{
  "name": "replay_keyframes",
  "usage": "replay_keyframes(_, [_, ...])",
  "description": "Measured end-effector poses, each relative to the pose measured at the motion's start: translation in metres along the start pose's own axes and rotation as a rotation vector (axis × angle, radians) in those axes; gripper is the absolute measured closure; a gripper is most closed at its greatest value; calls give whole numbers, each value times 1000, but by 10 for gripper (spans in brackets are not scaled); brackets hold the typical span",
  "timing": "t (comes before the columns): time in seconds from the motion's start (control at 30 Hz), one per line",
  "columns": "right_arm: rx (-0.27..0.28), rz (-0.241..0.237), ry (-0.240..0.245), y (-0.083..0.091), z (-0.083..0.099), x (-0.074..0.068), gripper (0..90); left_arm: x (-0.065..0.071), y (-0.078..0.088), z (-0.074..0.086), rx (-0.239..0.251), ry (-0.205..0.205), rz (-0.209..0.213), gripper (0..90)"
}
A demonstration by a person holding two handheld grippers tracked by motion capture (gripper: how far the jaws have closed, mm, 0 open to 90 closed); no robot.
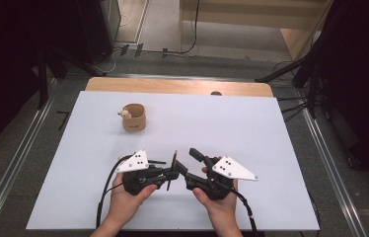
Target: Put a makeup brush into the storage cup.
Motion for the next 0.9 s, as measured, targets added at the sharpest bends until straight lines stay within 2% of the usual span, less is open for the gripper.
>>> replay_keyframes(0.13, [-31,64,28,10,-6,7,244,-4,4,0,8,1,-11,830])
replay_keyframes(0.17, [-43,76,32,14,-6,9,176,-6,5,-1,11,0,-13,830])
replay_keyframes(0.2, [-71,89,51,19,-5,16,66,-8,7,-1,12,1,-20,830])
replay_keyframes(0.23, [-71,89,51,19,-5,16,66,-8,7,-1,12,1,-20,830])
replay_keyframes(0.27, [-76,86,68,26,-2,23,0,-9,8,-2,17,3,-25,830])
replay_keyframes(0.33, [-72,91,81,30,-1,28,0,-11,11,-3,22,0,-31,830])
replay_keyframes(0.37, [-67,117,95,37,0,37,0,-12,12,-3,25,1,-34,830])
replay_keyframes(0.4, [-67,117,95,37,0,37,0,-12,13,-4,30,0,-35,830])
replay_keyframes(0.43, [-56,154,88,46,-1,49,0,-14,15,-4,37,5,-41,830])
replay_keyframes(0.53, [-42,192,75,58,-2,64,0,-17,18,-5,37,4,-48,830])
replay_keyframes(0.67, [-31,223,75,72,-2,78,0,-20,21,-5,47,11,-56,830])
replay_keyframes(0.73, [-31,265,103,88,1,92,0,-22,23,-5,51,14,-62,830])
replay_keyframes(0.77, [-31,265,103,88,1,92,0,-23,24,-5,52,16,-63,830])
replay_keyframes(0.8, [-26,284,107,99,4,101,1,-24,24,-5,53,16,-68,830])
replay_keyframes(0.9, [-23,299,98,110,7,110,1,-28,27,-5,55,20,-80,830])
Point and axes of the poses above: each handheld gripper's, and its own axes: y roughly backward along the jaws, z roughly out of its underside, x roughly to its right, the point moved 4 cm from there along -y, roughly forward along the jaws, and after that the axes turned 5 degrees about -z, right-handed, at the moved point
